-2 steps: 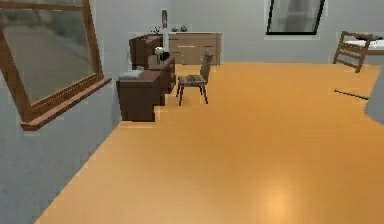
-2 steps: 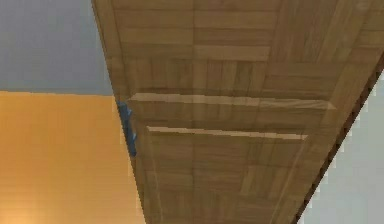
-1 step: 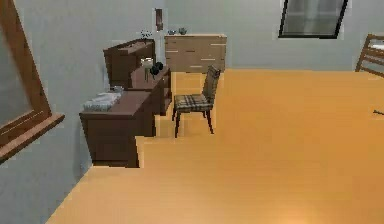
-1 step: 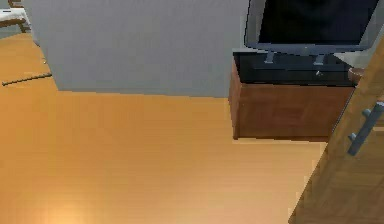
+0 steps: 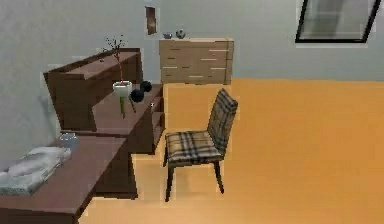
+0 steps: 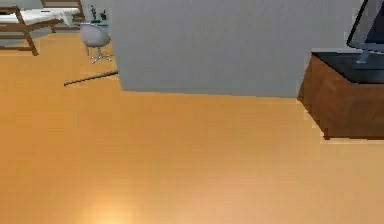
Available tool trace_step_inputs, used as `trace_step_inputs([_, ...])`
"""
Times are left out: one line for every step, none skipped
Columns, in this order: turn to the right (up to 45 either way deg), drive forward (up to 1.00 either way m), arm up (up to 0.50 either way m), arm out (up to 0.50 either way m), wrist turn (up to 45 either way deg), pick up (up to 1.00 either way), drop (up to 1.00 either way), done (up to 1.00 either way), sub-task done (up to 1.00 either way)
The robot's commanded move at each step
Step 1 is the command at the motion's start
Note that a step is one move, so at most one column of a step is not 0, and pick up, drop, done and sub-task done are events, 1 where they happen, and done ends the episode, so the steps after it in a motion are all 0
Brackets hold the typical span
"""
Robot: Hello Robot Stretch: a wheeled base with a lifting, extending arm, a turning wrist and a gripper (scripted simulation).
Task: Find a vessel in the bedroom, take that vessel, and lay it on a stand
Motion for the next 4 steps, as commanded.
trace_step_inputs([0.0, 0.65, 0.0, 0.0, 0.0, 0.0, 0.0, 0.0, 0.0])
trace_step_inputs([-45.0, 0.0, 0.0, 0.0, 0.0, 0.0, 0.0, 0.0, 0.0])
trace_step_inputs([-45.0, 0.0, 0.0, 0.0, 0.0, 0.0, 0.0, 0.0, 0.0])
trace_step_inputs([-45.0, 0.0, 0.0, 0.0, 0.0, 0.0, 0.0, 0.0, 0.0])
